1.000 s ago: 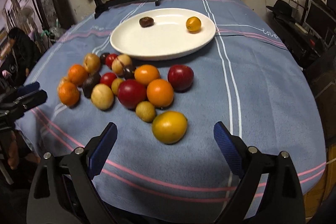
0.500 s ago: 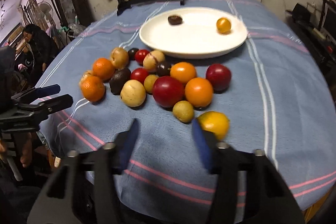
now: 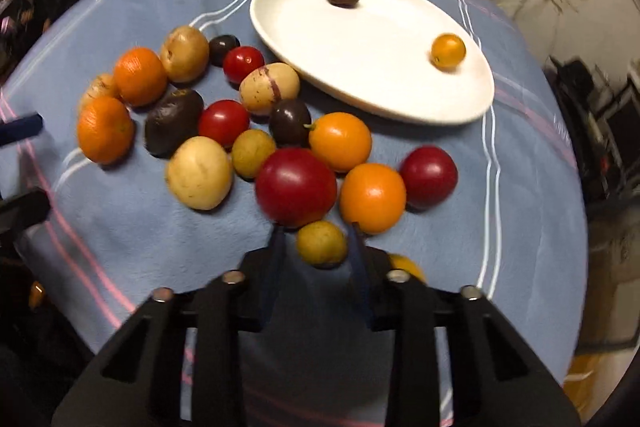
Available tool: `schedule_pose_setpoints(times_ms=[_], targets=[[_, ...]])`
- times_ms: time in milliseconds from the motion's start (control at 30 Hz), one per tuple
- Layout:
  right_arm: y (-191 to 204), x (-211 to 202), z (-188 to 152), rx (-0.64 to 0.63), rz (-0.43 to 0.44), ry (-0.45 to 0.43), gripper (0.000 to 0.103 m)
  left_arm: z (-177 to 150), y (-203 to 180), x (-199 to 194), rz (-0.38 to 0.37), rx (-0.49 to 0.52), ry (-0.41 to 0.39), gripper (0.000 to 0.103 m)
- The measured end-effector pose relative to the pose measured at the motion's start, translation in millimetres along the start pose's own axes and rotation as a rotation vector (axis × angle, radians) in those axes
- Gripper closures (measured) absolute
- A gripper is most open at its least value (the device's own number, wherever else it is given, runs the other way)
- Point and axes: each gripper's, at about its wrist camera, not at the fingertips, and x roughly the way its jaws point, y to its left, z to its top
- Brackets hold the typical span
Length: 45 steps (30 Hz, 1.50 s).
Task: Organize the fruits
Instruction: 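Grasp the small yellow fruit with the right tool while the left tool approaches a mandarin, then grasp the mandarin with the left tool, carry both fruits to the plate and release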
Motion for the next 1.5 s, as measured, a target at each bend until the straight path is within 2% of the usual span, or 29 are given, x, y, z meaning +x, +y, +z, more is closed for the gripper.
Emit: schedule_pose_setpoints(times_ms=[67,200,300,367,433,500,633,733,767,800,1100,1500], targets=[[-6.7,-11.4,-7.4,0.068,0.086,-0.033,0.076,-0.2,-0.1,1.2,-0.003,0.003,-0.001,0.006],[-5.5,-40.8,-29.7,0.160,0.164,-0.143,0.076,1.9,-0.8,5.9,-0.011,-0.007,-0.001,0.007],[-9.4,-46.4,-42.5,0.244,0.256,-0.182,0.076,4.6,-3.3,12.3,-0.009,-0.014,0.006,0.009],[-9.8,-43.1,-45.8,0.273,0.282,-0.181,0.076,6.5,-5.9,18.6,-0.014,-0.023,0.015,0.014],[-8.2,-39.1,-48.0,0.279,0.298,-0.166,0.076,8.1,-7.9,24.1,-0.026,-0.033,0.021,0.034],[-7.3,-38.8,-50.1,0.280,0.310,-0.166,0.076,8.0,-10.1,31.6,-0.017,-0.035,0.035,0.046],[-9.5,-42.1,-54.9,0.292,0.340,-0.181,0.076,10.3,-5.8,53.6,0.025,-0.068,0.076,0.047],[-14.6,-39.7,-57.9,0.306,0.344,-0.174,0.076,14.7,-1.2,58.9,0.032,-0.096,0.062,0.049],[-15.8,-37.9,-58.4,0.311,0.346,-0.171,0.076,16.7,0.6,60.1,0.041,-0.109,0.053,0.054],[-16.8,-36.4,-58.6,0.318,0.349,-0.167,0.076,17.2,2.0,60.2,0.056,-0.116,0.046,0.064],[-15.8,-36.9,-54.6,0.316,0.359,-0.178,0.076,9.5,-0.5,44.9,0.018,-0.096,0.058,0.065],[-10.1,-44.6,-47.0,0.290,0.353,-0.203,0.076,23.1,-13.8,6.2,-0.020,-0.024,-0.024,0.065]])
